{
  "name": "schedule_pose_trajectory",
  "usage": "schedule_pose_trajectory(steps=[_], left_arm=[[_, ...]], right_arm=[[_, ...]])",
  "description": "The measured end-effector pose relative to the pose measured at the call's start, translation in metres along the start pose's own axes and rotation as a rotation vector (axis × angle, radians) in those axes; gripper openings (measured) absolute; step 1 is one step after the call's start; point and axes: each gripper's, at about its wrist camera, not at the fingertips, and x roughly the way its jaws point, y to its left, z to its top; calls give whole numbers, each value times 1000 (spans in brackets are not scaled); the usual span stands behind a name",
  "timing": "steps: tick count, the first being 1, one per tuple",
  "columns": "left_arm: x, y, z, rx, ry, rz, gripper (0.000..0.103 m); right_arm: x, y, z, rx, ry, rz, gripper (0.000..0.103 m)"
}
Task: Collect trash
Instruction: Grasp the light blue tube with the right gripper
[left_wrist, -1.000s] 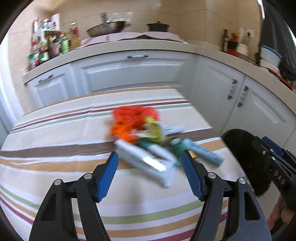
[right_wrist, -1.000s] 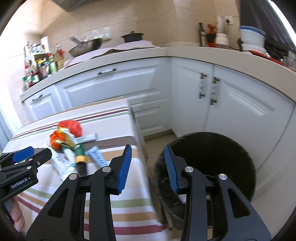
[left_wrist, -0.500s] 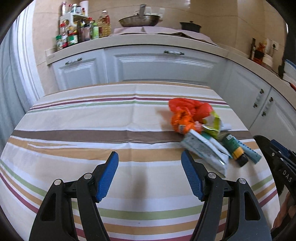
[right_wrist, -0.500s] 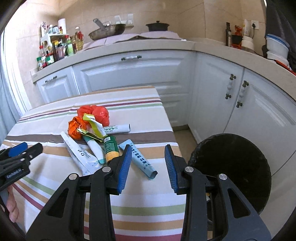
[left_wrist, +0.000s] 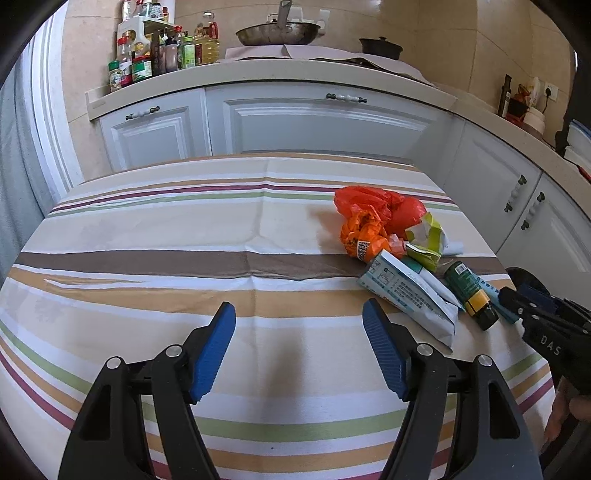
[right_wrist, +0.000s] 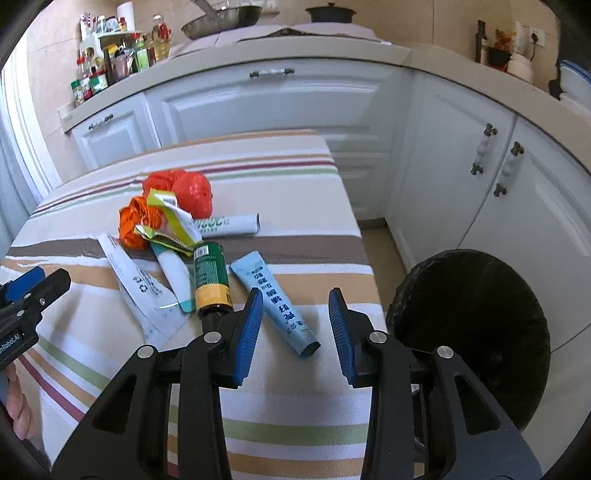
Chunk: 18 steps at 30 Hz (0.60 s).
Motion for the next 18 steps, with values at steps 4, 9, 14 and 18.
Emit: schedule_pose_trajectory(steps=[4, 9, 14, 18], left_arm=[[4, -3, -2, 7, 16, 4, 70], [9, -5, -4, 9, 34, 7, 71], [9, -9, -4, 9, 39, -5, 72], [8, -17, -5, 18, 43, -26, 73]], right_arm=[[7, -1, 1, -2, 35, 12, 36], [12, 2, 1, -40, 60, 2, 33], [11, 3, -1, -65, 60, -2, 14], [7, 1, -3, -56, 46, 4, 9]])
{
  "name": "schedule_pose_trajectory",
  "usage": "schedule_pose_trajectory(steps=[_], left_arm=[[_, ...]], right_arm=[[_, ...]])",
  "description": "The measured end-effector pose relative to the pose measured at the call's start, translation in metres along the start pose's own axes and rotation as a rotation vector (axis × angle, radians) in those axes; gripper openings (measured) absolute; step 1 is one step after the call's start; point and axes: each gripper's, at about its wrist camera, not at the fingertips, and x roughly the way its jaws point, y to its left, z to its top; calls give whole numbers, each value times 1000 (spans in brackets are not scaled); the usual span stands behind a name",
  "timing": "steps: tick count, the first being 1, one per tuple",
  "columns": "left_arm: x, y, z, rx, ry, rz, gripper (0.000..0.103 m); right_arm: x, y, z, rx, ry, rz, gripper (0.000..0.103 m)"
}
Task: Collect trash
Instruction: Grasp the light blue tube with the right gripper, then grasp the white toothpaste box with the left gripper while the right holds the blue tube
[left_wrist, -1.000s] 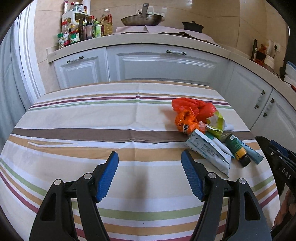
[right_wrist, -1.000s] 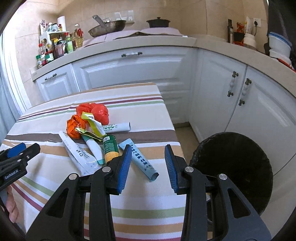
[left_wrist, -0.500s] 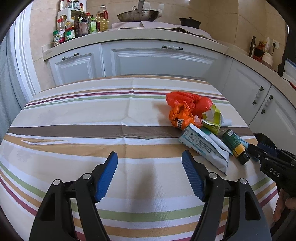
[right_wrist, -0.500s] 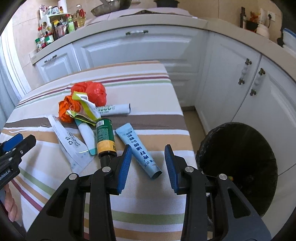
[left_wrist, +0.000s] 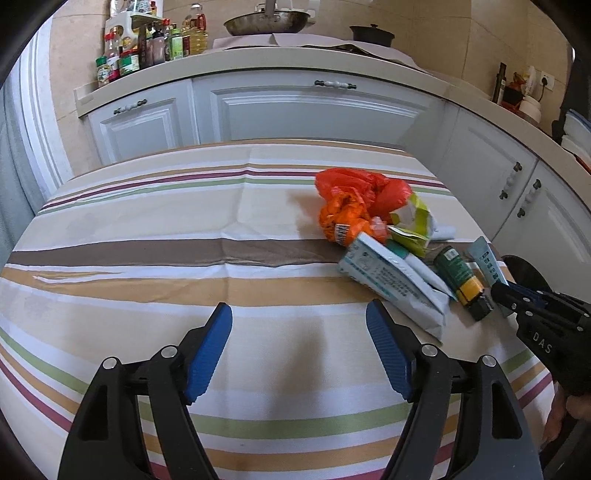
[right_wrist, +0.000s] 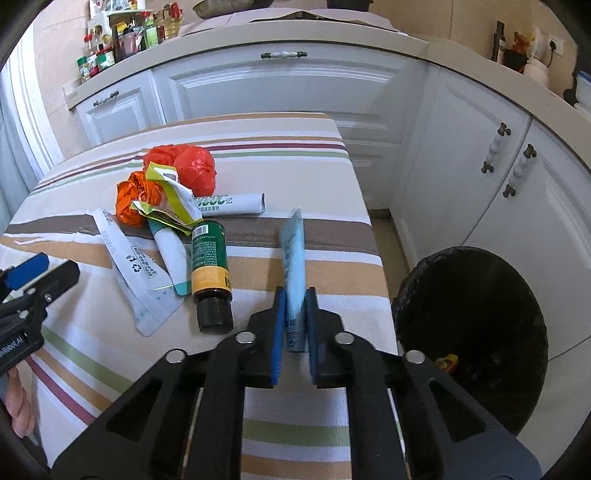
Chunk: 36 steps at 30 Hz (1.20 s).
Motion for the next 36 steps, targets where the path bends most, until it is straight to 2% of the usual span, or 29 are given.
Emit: schedule_pose_trajectory(steps=[9, 17, 22, 25, 27, 30, 32, 34, 35, 36], left_arm=[[1, -28, 1, 20, 15, -68, 75], [12, -52, 4, 39, 49, -94, 75], [24, -56, 10, 11, 73, -90, 77], [34, -52, 13, -32, 116, -102, 77], [33, -50, 14, -41, 104, -97, 77], [33, -47, 13, -36, 104, -111, 65], [31, -45, 13, -24, 107, -136, 53], [28, -43, 13, -11, 109, -144, 48], [27, -42, 13, -10, 110, -151, 40], [26, -41, 13, -9, 112, -162, 40]], right_arm=[[-16, -10, -7, 44, -48, -16, 9], [-24, -35, -12, 91, -71, -32, 9], [-24, -44, -13, 109, -79, -28, 9], [-24, -48, -14, 117, -84, -23, 9], [-24, -49, -15, 122, -85, -22, 9], [-24, -51, -16, 127, -85, -20, 9], [-23, -51, -17, 130, -84, -19, 9], [-23, -50, -17, 132, -83, -17, 9], [-23, -49, -18, 131, -82, -15, 9], [-24, -49, -18, 131, -82, -14, 9]])
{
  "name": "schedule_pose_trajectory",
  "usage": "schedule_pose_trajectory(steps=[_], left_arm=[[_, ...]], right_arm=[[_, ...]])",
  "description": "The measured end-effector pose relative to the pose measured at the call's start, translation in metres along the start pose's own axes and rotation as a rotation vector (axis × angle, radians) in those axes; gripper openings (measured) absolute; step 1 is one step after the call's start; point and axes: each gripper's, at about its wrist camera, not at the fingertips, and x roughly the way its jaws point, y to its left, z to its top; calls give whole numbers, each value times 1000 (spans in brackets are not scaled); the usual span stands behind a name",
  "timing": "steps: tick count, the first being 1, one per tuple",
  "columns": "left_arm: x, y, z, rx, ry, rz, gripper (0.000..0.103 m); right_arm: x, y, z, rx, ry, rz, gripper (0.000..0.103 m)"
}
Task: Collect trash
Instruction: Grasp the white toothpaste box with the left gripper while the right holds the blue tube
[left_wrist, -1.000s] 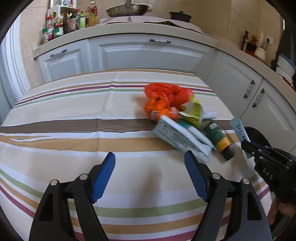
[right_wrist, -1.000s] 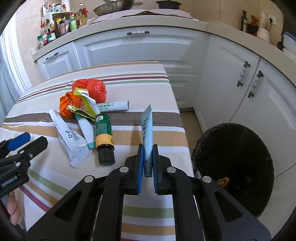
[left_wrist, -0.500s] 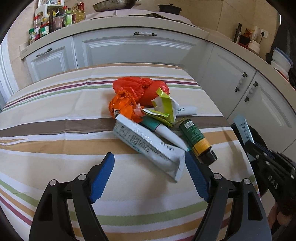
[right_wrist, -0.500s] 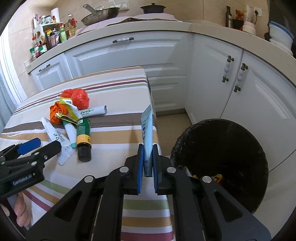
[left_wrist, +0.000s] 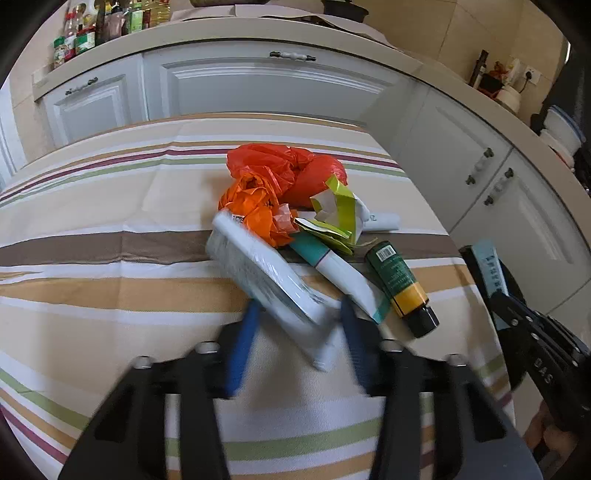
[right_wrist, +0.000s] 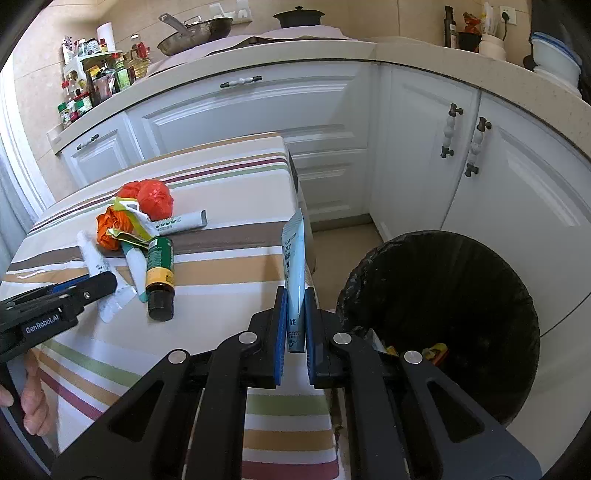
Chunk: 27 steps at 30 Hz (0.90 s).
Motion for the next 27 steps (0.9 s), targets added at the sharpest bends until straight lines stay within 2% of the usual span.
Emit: schedule_pose_trajectory(steps=[8, 21, 27], left_arm=[[-10, 11, -4, 24, -3, -18, 33], [-35, 21, -15, 66, -58, 26, 29], [-50, 17, -16, 81, -113, 31, 29]], right_arm=[[-4, 6, -3, -5, -1, 5, 9], [-21, 17, -11, -2, -44, 19, 8], [-36, 24, -13, -2, -87, 28, 7]])
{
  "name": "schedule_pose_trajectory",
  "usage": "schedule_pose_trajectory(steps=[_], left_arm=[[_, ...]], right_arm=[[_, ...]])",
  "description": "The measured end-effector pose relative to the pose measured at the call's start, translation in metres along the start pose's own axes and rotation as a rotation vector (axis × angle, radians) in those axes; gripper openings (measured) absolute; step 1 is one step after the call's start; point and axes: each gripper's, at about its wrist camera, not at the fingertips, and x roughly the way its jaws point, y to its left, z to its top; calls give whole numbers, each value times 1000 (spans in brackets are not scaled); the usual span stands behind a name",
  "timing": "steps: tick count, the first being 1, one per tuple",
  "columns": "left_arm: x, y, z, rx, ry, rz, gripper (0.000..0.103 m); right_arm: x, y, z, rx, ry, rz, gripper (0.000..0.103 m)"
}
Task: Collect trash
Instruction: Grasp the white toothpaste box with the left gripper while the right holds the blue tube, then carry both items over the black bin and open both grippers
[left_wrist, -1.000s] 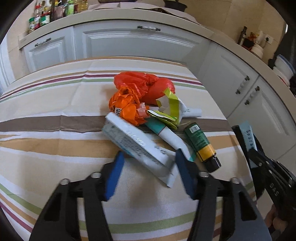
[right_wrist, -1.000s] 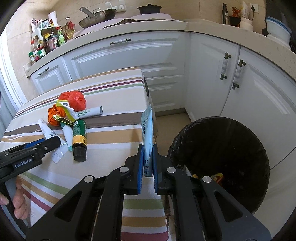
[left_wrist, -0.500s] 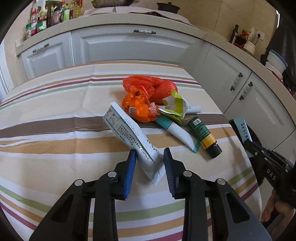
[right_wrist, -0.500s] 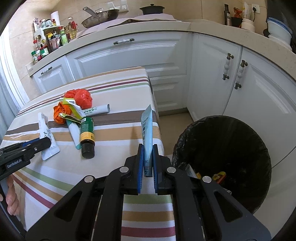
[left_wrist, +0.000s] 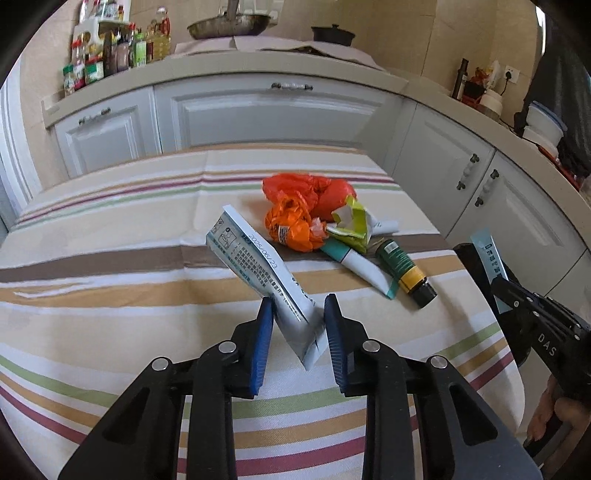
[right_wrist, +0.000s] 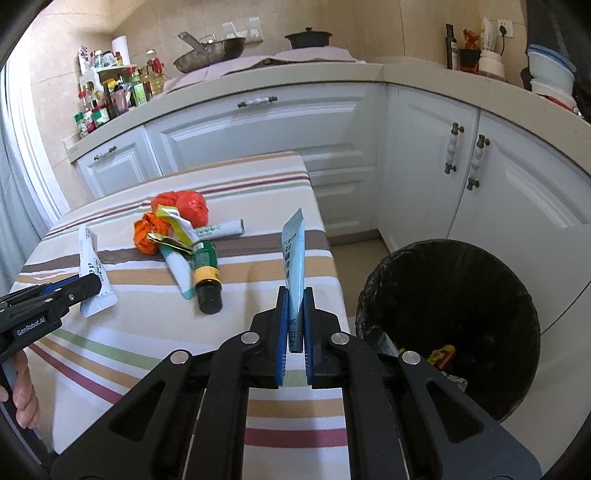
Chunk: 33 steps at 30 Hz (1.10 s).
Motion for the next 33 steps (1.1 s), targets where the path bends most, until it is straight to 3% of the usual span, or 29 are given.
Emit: schedule_pose_trajectory(steps=[10, 33], left_arm=[[-21, -23, 5, 55, -75, -31, 29], [-18, -148, 34, 217, -166, -276, 29]], right_arm=[[-31, -6, 1, 18, -72, -43, 7], [-85, -107, -1, 166, -178, -301, 7]])
